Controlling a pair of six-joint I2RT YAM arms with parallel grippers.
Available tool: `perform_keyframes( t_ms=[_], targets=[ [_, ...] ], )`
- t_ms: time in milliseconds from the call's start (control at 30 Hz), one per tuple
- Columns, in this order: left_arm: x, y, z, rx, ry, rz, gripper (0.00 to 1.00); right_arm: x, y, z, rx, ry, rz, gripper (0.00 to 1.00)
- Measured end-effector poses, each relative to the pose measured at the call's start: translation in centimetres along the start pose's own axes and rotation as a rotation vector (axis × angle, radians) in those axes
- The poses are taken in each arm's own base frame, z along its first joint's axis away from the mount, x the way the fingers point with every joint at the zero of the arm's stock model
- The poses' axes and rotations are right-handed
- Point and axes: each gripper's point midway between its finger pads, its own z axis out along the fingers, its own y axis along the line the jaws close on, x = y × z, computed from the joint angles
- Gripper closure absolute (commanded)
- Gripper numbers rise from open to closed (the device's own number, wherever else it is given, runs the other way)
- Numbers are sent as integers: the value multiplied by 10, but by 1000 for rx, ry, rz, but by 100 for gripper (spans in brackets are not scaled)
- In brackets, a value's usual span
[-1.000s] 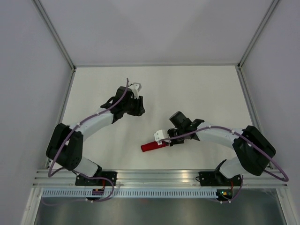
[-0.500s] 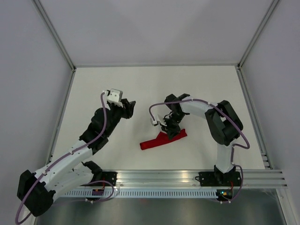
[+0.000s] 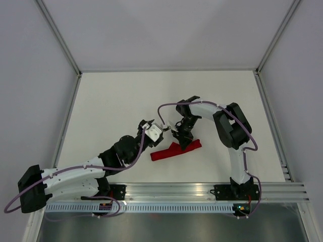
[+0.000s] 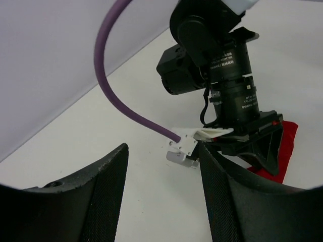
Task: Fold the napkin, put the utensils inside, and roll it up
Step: Roll the napkin with the utensil
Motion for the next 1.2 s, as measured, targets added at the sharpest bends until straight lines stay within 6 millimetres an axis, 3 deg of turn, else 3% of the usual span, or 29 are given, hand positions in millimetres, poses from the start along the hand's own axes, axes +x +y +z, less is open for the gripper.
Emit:
perform_keyframes(
  t_ms=[100,200,433,667,1033,1200],
  targets=[
    [5,-13,-6,33,0,55,36,1,2,1,-19,1,16,88],
    [10,-40,-7,105,9,123,37,2,5,3,-34,1,29,88],
    [70,-102,-9,280,164,289,37,6,12,6,-81,4,78,88],
    [107,-144,-11,430,251,359,34,8,15,7,-102,7,109,88],
    [159,-184,-11,579,357,408,36,10,19,9,-128,14,151,89],
    [161,-187,3,554,342,391,39,11,20,9,-134,15,160,89]
  ],
)
